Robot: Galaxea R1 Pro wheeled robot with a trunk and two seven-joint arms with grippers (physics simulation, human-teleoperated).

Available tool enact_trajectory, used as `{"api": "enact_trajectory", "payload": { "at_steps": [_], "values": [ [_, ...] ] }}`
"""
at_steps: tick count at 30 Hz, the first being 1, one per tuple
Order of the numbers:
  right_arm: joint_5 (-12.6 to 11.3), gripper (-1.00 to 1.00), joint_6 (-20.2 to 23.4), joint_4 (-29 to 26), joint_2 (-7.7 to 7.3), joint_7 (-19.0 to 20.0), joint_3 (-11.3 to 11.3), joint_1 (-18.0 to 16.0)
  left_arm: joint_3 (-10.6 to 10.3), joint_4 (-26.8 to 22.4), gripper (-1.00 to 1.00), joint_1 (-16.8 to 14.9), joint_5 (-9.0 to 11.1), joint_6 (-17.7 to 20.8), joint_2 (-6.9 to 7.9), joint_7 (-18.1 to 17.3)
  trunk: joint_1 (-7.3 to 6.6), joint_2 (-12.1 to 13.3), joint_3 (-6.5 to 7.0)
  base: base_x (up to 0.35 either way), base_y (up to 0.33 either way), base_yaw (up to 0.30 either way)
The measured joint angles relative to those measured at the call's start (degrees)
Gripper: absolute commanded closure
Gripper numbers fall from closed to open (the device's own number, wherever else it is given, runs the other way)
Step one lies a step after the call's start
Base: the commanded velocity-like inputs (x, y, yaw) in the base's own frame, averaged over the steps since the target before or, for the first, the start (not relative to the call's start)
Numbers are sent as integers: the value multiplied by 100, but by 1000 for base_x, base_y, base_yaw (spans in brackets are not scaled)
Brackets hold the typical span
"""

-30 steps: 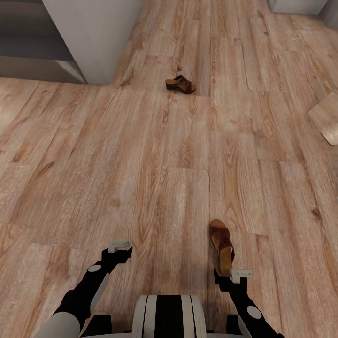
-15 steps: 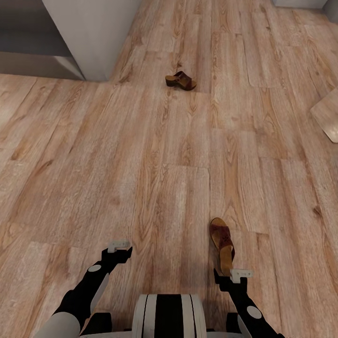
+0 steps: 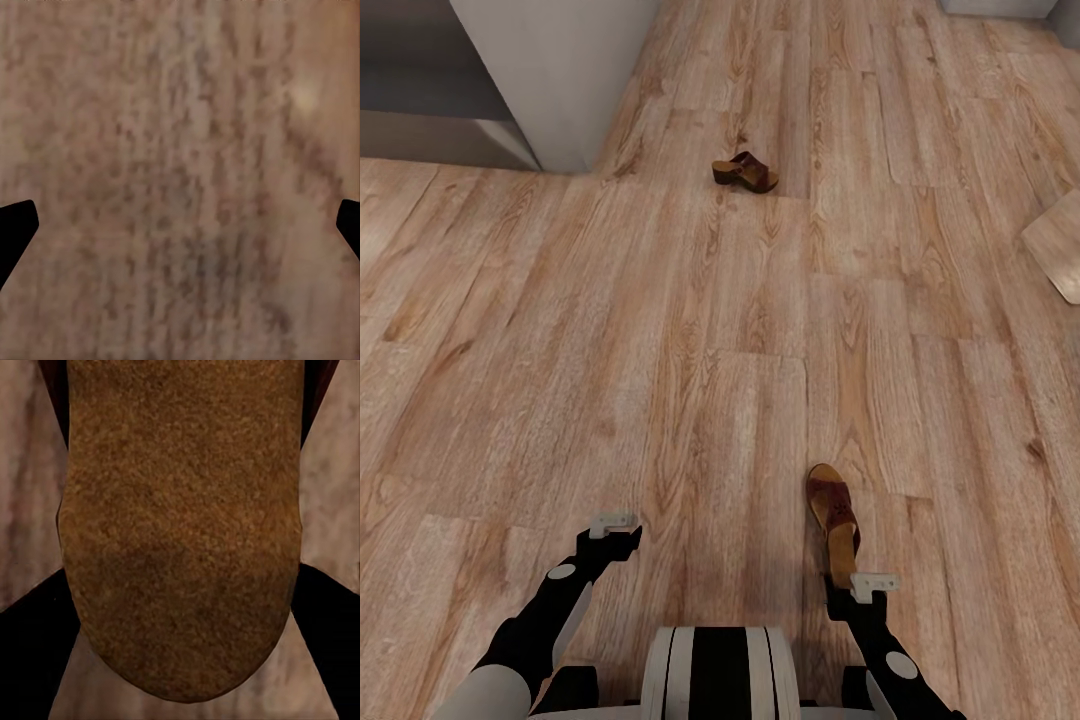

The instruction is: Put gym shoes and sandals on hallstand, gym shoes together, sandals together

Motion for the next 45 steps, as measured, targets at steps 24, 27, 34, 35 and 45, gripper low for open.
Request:
{"api": "enact_trajectory", "payload": {
  "at_steps": [24, 27, 34, 35, 45],
  "values": [
    [15, 100, -5, 0, 0, 1, -1, 0, 0, 0, -100, -1, 0, 0, -3, 0, 0, 0, 0, 0, 0, 0],
    [14, 100, -5, 0, 0, 2, -1, 0, 0, 0, -100, -1, 0, 0, 0, 0, -8, 4, 66, 0, 0, 0],
    [15, 100, -5, 0, 0, 2, -1, 0, 0, 0, -100, 0, 0, 0, 0, 0, -26, 13, 221, 0, 0, 0],
    [15, 100, -5, 0, 0, 2, -1, 0, 0, 0, -100, -1, 0, 0, 0, 0, -29, 15, 243, 0, 0, 0],
    [21, 100, -5, -6, 0, 2, -1, 0, 0, 0, -100, -4, 0, 0, 0, 0, -54, 28, 465, 0, 0, 0]
  ]
}}
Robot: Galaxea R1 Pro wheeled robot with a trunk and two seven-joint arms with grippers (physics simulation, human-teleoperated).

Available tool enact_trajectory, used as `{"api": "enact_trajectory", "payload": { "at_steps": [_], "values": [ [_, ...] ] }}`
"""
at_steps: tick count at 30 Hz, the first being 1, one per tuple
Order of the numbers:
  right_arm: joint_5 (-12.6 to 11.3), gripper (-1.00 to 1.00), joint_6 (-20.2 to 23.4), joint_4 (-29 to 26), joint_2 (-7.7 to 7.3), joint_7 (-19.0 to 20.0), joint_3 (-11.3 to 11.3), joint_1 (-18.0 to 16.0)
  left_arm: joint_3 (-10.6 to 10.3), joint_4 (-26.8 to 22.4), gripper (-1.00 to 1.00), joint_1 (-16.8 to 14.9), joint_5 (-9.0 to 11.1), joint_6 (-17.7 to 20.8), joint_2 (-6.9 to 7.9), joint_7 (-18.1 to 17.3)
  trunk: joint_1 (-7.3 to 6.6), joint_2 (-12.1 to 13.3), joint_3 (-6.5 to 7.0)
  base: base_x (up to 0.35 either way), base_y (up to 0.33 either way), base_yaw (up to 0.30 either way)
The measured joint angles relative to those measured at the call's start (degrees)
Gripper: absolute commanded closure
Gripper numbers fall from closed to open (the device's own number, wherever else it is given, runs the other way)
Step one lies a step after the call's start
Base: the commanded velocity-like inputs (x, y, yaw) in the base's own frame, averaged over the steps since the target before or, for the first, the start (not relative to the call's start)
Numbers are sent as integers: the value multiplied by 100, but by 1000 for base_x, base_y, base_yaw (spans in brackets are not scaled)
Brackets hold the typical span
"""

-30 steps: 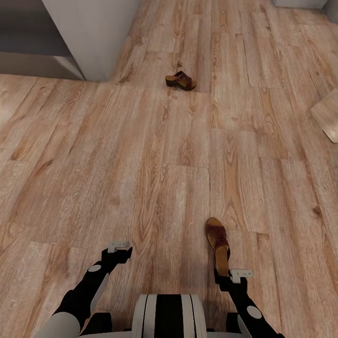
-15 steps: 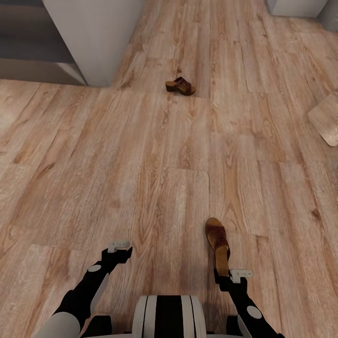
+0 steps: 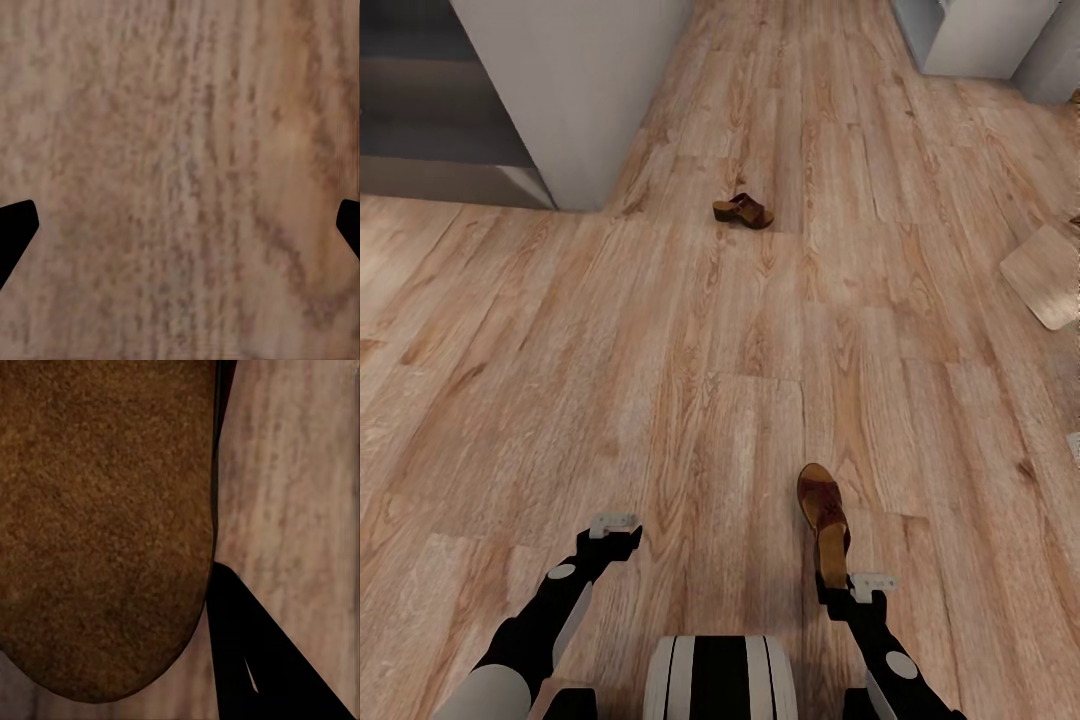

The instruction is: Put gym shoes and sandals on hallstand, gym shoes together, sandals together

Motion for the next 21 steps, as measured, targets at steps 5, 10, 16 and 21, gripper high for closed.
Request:
{"api": "enact_trajectory", "payload": {
  "at_steps": [5, 10, 16, 21],
  "values": [
    [1, 100, 0, -3, 0, 0, 0, 0, 0, 0, -100, 1, 0, 0, 0, 0, -13, 7, 111, 0, 0, 0],
    [1, 100, 0, -12, 0, 1, 0, 0, 0, 0, -100, 2, 0, 8, 0, 0, -26, 13, 222, 0, 0, 0],
    [1, 100, 5, -32, 0, -1, 0, 0, 0, 0, -100, 4, 6, 16, 0, -1, -41, 21, 355, 0, 0, 0],
    [1, 100, 15, -40, 0, -1, 0, 0, -6, -84, -100, 2, 3, 22, -7, 0, -54, 28, 466, 0, 0, 0]
  ]
}}
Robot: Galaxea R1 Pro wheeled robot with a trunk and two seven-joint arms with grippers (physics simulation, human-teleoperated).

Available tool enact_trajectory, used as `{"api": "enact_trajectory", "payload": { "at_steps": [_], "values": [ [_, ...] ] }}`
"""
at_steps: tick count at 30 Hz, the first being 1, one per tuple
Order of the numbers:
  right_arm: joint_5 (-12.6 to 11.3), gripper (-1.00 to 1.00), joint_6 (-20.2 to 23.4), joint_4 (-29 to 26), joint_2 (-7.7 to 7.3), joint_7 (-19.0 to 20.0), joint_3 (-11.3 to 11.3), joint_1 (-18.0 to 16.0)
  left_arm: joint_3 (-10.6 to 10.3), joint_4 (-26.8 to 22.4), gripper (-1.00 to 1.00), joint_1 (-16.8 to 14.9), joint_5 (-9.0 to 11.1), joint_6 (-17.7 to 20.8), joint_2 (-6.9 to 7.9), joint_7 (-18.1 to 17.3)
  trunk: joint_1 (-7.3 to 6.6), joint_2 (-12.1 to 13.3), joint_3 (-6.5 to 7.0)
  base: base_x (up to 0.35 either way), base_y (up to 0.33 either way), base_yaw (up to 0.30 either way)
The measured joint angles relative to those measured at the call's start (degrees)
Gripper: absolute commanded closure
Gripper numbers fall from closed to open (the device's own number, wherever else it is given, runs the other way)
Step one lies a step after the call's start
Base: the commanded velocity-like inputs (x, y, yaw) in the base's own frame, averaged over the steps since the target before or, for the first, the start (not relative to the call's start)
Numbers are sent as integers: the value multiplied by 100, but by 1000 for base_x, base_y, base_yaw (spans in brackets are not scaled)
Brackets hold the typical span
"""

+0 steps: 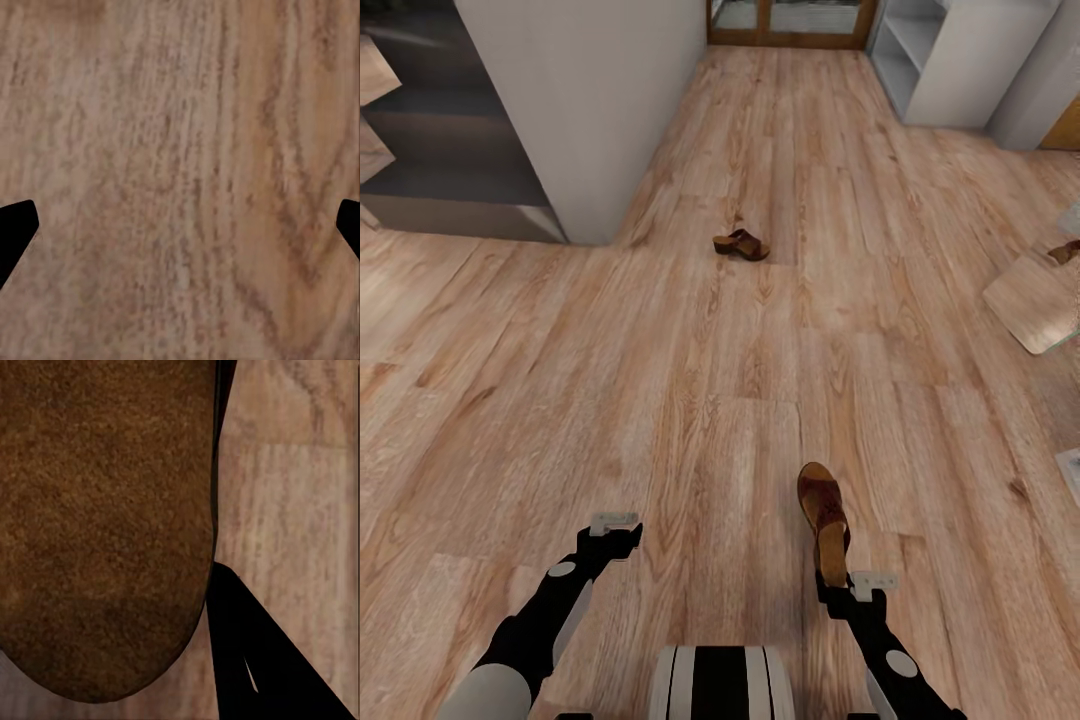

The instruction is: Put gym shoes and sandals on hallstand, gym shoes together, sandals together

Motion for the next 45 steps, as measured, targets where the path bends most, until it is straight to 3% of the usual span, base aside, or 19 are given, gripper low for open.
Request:
{"api": "enact_trajectory", "payload": {
  "at_steps": [6, 12, 14, 17, 21, 25, 28, 45],
  "values": [
    [0, 100, 126, -71, 0, 7, 0, 0, -9, -321, -100, 0, 0, 241, -4, 0, -15, 8, 133, 0, 0, 0],
    [2, 100, 827, -532, 0, 24, 2, 0, -12, -509, -100, -2, -29, 807, -5, 4, -31, 16, 266, 0, 0, 0],
    [2, 100, 1073, -765, 3, 31, 6, -1, -12, -705, -100, -2, -37, 1197, -6, 6, -36, 19, 310, 0, 0, 0],
    [7, 100, 1521, -1411, 18, 32, 13, -3, -10, -1000, -100, -2, -32, 1572, -2, 7, -44, 23, 378, 0, 0, 0],
    [7, 100, 2084, -1873, 24, 32, 15, -2, -1, -1321, -100, -1, -25, 1686, 8, 7, -54, 28, 466, 0, 0, 0],
    [12, 100, 3122, -2662, 27, 19, 8, -2, 11, -1738, -100, -1, -26, 1916, 25, 8, -65, 34, 555, 0, 0, 0],
    [9, 100, 3499, -3072, 24, 14, 1, -1, 14, -1881, -100, -1, -24, 2193, 27, 9, -72, 38, 621, 0, 0, 0],
    [28, 100, 3681, -3246, 54, 18, 40, 25, -32, -1944, -100, 6, 14, 2371, -9, -1, -116, 61, 998, 0, 0, 0]
  ]
}}
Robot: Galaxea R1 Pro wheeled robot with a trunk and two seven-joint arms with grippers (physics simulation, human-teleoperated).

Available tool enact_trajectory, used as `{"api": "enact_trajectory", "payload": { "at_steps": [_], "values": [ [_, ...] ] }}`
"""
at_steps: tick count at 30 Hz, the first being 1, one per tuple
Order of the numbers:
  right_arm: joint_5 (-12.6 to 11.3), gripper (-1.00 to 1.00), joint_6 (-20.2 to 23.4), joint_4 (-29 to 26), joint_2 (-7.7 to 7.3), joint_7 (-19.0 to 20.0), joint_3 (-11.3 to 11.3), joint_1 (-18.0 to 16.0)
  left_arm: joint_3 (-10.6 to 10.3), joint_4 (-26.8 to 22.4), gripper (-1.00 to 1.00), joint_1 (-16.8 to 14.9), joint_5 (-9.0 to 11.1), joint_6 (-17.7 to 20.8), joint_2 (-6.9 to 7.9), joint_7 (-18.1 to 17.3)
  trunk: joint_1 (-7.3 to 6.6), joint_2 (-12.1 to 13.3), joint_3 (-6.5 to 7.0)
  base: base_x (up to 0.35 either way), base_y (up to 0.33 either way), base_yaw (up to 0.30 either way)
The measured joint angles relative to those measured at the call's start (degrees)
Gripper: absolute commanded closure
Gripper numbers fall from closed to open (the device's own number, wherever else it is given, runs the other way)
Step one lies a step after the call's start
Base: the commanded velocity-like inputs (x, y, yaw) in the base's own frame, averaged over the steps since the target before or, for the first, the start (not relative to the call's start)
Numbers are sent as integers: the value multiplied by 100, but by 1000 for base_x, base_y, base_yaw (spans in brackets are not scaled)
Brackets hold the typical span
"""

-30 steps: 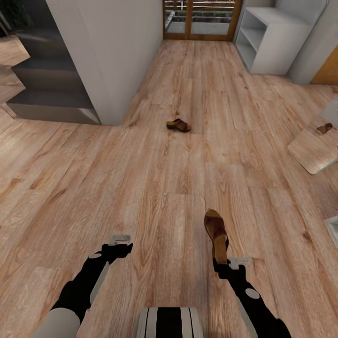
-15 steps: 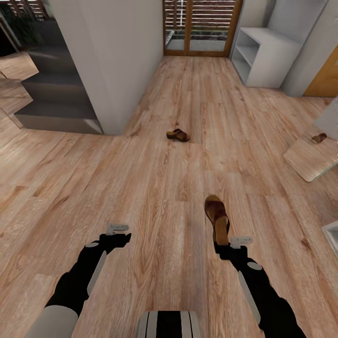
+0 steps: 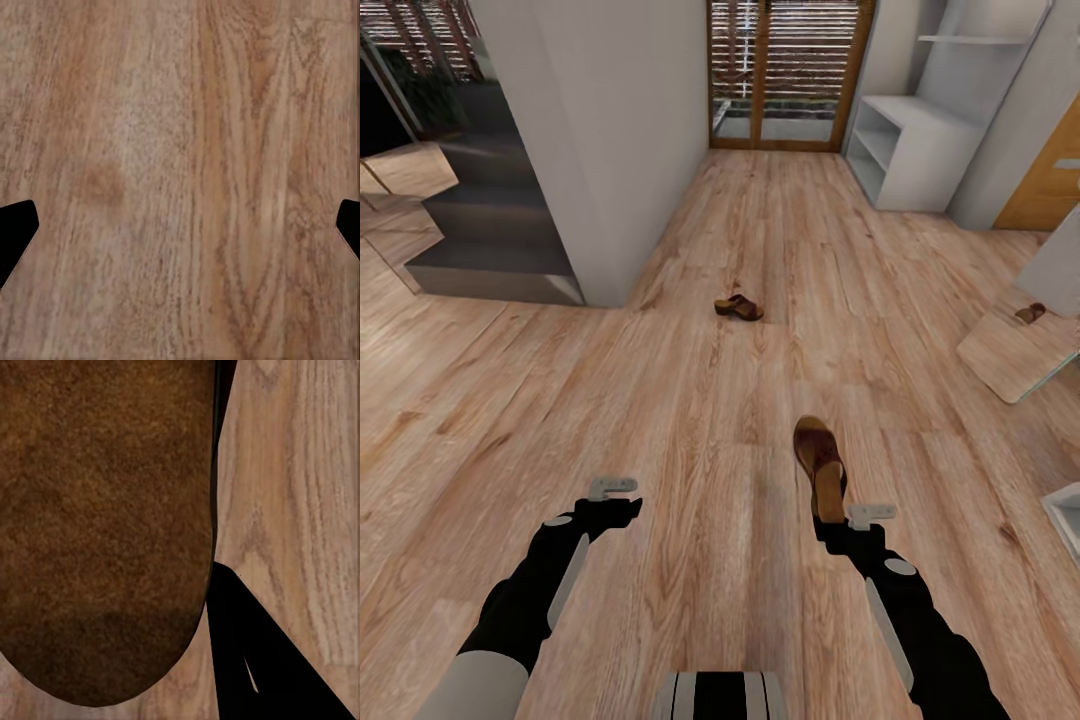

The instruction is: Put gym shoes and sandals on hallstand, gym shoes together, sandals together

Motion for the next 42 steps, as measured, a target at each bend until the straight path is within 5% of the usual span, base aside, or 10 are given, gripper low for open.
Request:
{"api": "enact_trajectory", "payload": {
  "at_steps": [9, 29, 42],
  "values": [
    [18, 100, -1, 0, 0, -5, 0, 6, 12, -4, -100, 2, 1, -35, 8, -15, -23, 12, 200, 0, 0, 0],
    [-8, 100, -1, 0, 0, -5, 0, 17, 11, -4, -100, 3, 9, -35, 4, -29, -462, 813, 623, 0, 0, 0],
    [-20, 100, -1, 1, 0, -6, -3, 19, 19, -5, -100, 3, 9, -35, 5, -22, -419, 736, 710, 0, 0, 0]
  ]
}}
